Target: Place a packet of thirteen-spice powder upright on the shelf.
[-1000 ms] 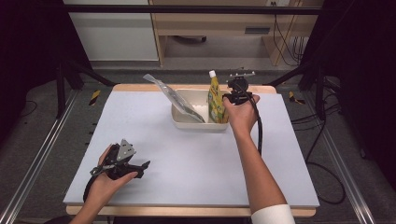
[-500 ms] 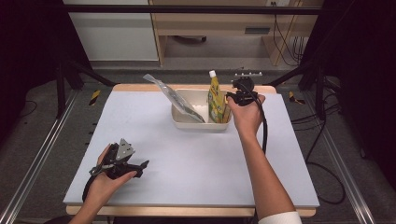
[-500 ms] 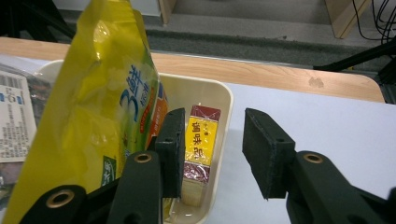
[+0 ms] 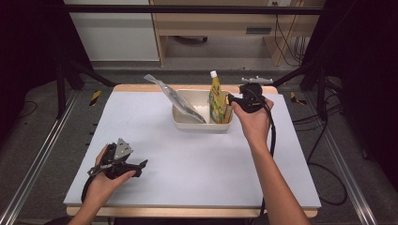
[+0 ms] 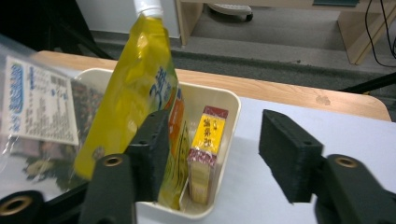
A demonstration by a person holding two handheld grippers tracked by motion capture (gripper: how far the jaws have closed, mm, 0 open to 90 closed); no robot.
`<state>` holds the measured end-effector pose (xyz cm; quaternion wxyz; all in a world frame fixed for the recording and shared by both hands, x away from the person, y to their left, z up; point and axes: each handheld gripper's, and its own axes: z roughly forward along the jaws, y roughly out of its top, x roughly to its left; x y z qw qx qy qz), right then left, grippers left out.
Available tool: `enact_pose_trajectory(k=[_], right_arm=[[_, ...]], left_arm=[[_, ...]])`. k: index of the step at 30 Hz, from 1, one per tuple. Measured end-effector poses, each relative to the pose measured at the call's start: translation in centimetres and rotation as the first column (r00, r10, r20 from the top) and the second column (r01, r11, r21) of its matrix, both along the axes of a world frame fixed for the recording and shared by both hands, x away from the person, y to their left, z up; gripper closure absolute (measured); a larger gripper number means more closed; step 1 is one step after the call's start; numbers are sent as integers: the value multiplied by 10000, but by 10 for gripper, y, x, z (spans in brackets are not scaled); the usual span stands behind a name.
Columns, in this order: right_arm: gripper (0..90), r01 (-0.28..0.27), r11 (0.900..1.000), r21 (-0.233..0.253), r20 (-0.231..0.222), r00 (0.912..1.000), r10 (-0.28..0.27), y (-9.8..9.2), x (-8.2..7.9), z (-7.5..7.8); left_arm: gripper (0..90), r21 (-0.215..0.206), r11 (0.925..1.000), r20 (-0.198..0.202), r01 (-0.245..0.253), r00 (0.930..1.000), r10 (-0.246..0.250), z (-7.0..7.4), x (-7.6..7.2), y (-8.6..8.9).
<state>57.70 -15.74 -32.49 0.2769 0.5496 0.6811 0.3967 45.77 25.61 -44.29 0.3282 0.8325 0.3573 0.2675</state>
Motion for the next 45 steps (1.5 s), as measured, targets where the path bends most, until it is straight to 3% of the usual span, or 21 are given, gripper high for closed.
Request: enact_pose_trajectory(k=[4, 8, 20, 26, 32, 38, 45], right_arm=[[322, -353, 9991, -226, 158, 9992, 357, -3, -13, -4], [259, -571, 9968, -566, 379, 9975, 593, -8, -26, -11], [167, -653, 9967, -493, 493, 9965, 677, -27, -58, -42], [130, -696, 9969, -353, 346, 9969, 709, -35, -69, -56], [100, -825, 9954, -491, 240, 9962, 837, -41, -77, -70], [95, -875, 9943, -609, -151, 9961, 867, -46, -84, -89], [96, -903, 9931, -744, -395, 9954, 875, -50, -88, -101]], left_arm=[[60, -62, 10000, -54, -66, 10000, 66, 0, 1, 2], [57, -382, 9991, -129, -196, 9997, 191, -1, 3, 4], [53, -397, 9984, -54, -404, 9992, 402, -1, 4, 9], [52, -394, 9980, 49, -485, 9988, 488, -1, 5, 12], [51, -453, 9972, 94, -590, 9982, 595, -1, 5, 14], [48, -447, 9970, 101, -629, 9979, 634, -1, 6, 15], [48, -343, 9963, 114, -782, 9968, 787, -1, 6, 17]])
